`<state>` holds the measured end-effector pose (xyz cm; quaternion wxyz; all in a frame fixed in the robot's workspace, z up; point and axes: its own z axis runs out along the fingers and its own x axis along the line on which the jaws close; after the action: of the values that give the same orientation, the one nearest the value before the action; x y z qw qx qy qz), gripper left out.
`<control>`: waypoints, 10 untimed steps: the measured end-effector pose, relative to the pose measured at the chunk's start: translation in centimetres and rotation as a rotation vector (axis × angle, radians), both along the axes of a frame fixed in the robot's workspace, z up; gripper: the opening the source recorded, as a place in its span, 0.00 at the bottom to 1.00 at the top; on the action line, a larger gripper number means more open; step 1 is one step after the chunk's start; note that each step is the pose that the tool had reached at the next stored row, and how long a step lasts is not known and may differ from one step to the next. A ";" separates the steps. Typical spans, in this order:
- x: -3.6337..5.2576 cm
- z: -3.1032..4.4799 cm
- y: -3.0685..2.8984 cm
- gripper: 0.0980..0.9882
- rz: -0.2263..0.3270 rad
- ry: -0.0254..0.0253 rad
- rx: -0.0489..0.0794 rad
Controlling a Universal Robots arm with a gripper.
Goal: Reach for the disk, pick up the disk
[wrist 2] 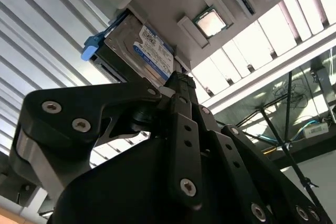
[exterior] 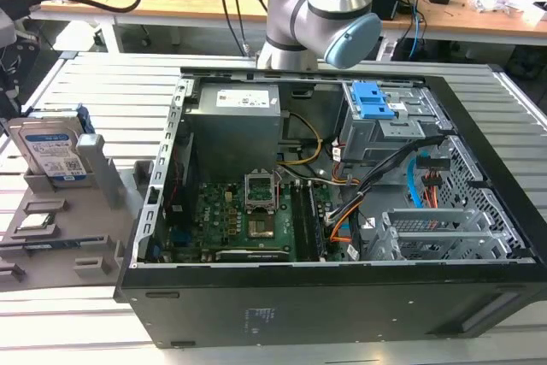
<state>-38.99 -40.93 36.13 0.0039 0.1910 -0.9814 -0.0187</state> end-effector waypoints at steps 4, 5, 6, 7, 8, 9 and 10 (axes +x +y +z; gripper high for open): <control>0.00 0.00 0.00 0.01 0.058 -0.0001 0.000; 0.00 0.00 0.00 0.01 0.082 -0.0001 0.000; 0.00 0.00 0.00 0.01 0.099 0.0000 0.000; 0.00 0.00 0.00 0.01 0.110 0.0000 0.000; 0.00 0.00 0.00 0.01 0.125 0.0000 0.000; 0.00 0.00 0.00 0.01 0.149 -0.0001 0.000; 0.00 0.00 0.00 0.01 0.167 0.0000 0.000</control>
<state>-38.99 -40.93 36.13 0.0054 0.2720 -0.9621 -0.0183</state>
